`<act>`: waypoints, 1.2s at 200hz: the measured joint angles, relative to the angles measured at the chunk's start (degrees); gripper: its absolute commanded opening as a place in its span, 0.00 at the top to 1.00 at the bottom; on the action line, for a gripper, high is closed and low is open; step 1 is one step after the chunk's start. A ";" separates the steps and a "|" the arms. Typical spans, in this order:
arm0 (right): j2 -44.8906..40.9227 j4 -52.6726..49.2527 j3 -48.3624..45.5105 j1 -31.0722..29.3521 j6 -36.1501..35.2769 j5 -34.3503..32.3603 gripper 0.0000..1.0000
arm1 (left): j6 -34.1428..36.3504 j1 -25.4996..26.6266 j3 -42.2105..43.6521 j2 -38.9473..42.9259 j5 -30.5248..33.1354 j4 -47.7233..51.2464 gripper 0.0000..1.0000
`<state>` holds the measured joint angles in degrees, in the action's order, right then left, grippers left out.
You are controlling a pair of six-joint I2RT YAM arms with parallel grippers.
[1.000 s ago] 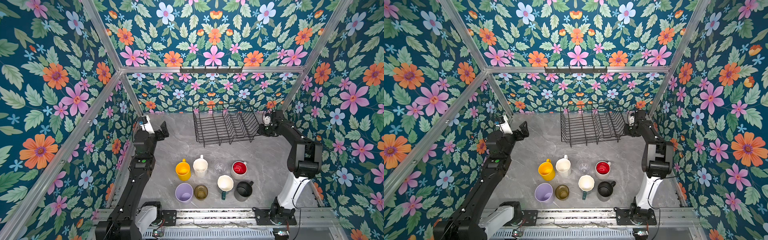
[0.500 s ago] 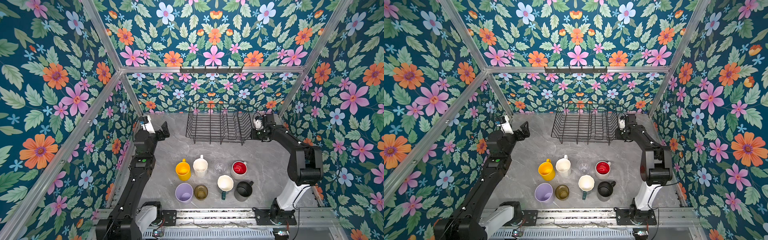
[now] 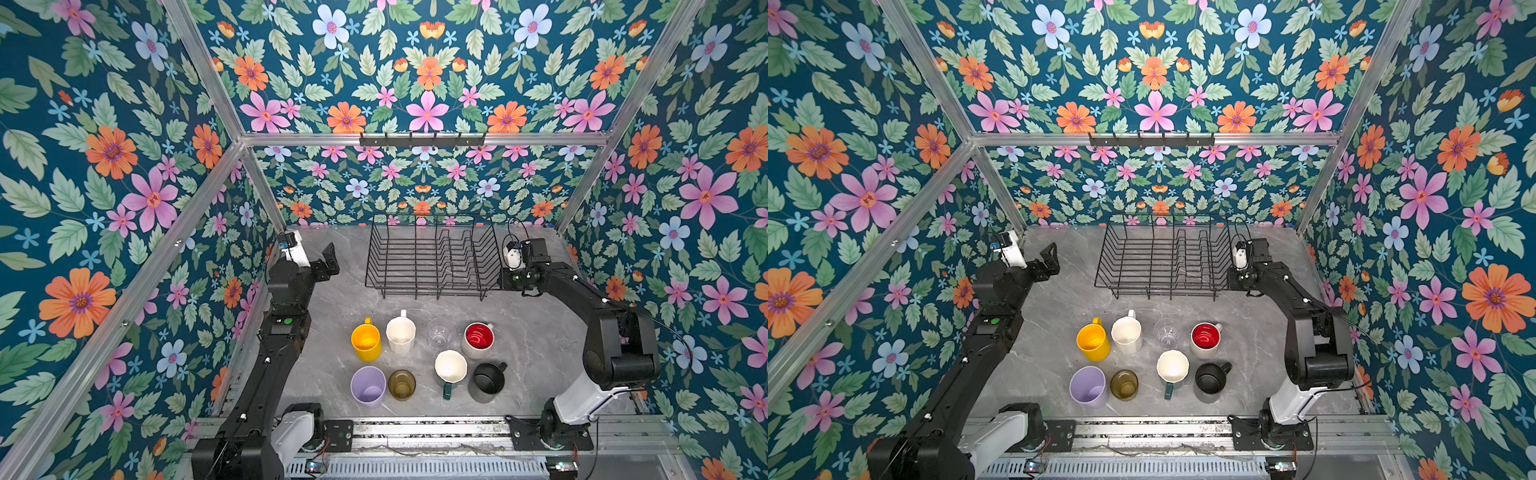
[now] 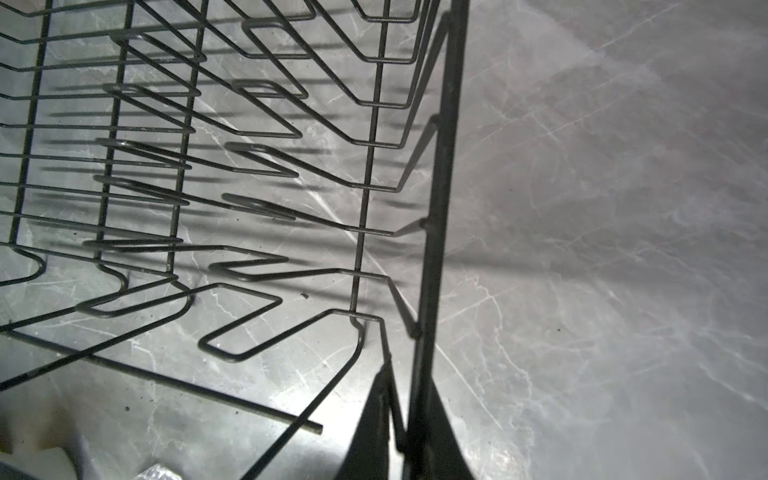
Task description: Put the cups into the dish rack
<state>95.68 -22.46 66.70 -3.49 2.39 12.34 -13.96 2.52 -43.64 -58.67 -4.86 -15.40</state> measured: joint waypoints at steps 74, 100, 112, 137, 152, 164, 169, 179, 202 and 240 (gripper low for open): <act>-0.09 -2.43 0.50 -2.27 -1.88 1.88 1.00 | -0.68 -0.17 0.11 0.20 -0.83 -0.04 0.00; -1.92 -4.44 -0.07 -2.51 -1.44 1.92 1.00 | -0.70 -0.24 0.15 0.37 -0.83 -0.04 0.00; -2.21 -4.92 -0.02 -2.51 -1.14 1.81 1.00 | -0.72 -0.26 0.15 0.39 -0.83 -0.04 0.00; -2.58 -5.20 -0.15 -2.60 -0.04 1.79 1.00 | -0.87 -0.26 0.15 0.44 -0.98 -0.04 0.00; -3.30 -5.11 -0.87 -2.73 0.85 1.79 1.00 | -0.87 -0.26 0.17 0.44 -0.98 -0.04 0.00; -3.61 -5.14 -1.55 -2.71 1.60 1.79 1.00 | -0.87 -0.26 0.20 0.44 -0.98 -0.04 0.00; -3.63 -5.11 -1.79 -2.71 1.81 1.84 1.00 | -0.87 -0.26 0.20 0.44 -0.98 -0.04 0.00; -3.65 -4.94 -2.25 -2.71 2.16 1.97 1.00 | -0.87 -0.26 0.20 0.44 -0.98 -0.04 0.00; -4.17 -4.04 -3.26 -2.71 3.08 1.97 1.00 | -0.90 -0.26 0.20 0.44 -0.98 -0.04 0.00; -4.35 -3.39 -3.87 -2.71 3.67 1.95 0.90 | -1.07 -0.28 0.20 0.44 -0.98 -0.04 0.00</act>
<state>91.33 -25.85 62.83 -6.20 6.07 14.28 -15.03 2.24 -43.44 -58.24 -5.85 -15.44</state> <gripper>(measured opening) 0.099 0.998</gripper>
